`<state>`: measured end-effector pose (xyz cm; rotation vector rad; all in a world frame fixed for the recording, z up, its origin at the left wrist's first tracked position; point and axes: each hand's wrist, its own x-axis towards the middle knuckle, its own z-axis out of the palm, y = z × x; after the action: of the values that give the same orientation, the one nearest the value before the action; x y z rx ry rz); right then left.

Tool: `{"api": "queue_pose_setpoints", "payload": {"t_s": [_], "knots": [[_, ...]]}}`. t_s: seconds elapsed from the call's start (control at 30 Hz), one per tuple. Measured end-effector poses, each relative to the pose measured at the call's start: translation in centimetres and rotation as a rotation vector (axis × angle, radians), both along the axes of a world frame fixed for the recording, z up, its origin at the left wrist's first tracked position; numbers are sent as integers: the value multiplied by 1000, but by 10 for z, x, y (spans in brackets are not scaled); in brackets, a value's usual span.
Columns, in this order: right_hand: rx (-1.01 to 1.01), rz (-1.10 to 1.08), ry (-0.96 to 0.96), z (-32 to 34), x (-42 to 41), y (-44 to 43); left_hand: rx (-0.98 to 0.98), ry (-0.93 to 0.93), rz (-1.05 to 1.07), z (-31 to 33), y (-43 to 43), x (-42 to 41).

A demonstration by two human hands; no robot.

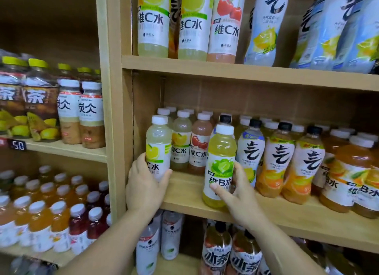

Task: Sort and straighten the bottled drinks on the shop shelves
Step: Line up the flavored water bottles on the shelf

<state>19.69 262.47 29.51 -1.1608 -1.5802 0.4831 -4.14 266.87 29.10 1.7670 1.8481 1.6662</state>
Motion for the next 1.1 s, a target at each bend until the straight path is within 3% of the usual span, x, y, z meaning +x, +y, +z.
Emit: {"api": "queue_pose_setpoints", "payload": {"t_s": [0.17, 0.53, 0.77, 0.83, 0.97, 1.1], "knots": [[-36, 27, 16, -1, 4, 1, 2, 56, -32, -15, 1, -9], [-20, -91, -8, -6, 4, 2, -128, 131, 15, 16, 33, 1], [-30, -175, -37, -4, 2, 0, -115, 98, 17, 18, 24, 0], [-38, -165, -47, -4, 3, -1, -29, 101, -3, 12, 19, -2], [-72, -137, -76, -3, -4, 2, 191, 110, -133, -5, 4, 0], [-34, -182, -134, -2, -29, 12, 24, -181, -475, 3, -14, 9]]}}
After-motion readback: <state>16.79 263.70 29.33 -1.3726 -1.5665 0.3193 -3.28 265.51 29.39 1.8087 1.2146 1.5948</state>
